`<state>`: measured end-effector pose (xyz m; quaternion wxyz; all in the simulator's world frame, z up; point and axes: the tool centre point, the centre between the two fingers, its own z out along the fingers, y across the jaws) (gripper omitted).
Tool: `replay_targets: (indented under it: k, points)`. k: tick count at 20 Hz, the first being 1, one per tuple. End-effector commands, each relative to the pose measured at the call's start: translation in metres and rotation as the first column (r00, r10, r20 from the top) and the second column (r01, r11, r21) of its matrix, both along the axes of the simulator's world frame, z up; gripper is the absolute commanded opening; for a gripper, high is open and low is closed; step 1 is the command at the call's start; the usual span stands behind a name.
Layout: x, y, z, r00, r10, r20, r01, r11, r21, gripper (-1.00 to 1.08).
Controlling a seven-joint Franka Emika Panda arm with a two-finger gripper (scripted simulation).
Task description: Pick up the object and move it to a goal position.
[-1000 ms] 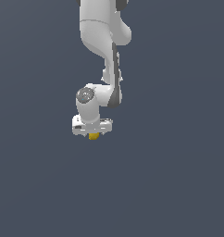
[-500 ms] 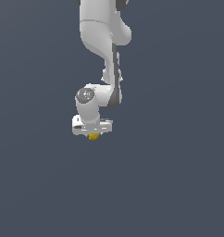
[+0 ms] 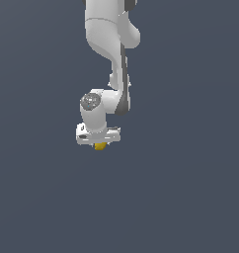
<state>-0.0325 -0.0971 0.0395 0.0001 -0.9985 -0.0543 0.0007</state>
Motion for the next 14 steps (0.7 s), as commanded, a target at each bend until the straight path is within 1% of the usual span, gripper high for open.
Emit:
replay_targets:
  k: [1,7,14]
  points:
    - [0.008,0.002,0.009,1.0,0.0,0.002,0.0,1.0,0.0,-1.0]
    - [0.035,0.008,0.037,1.0,0.0,0.002,0.0,1.0,0.0,-1.0]
    - [0.076,0.017,0.079,1.0,0.0,0.002,0.0,1.0,0.0,-1.0]
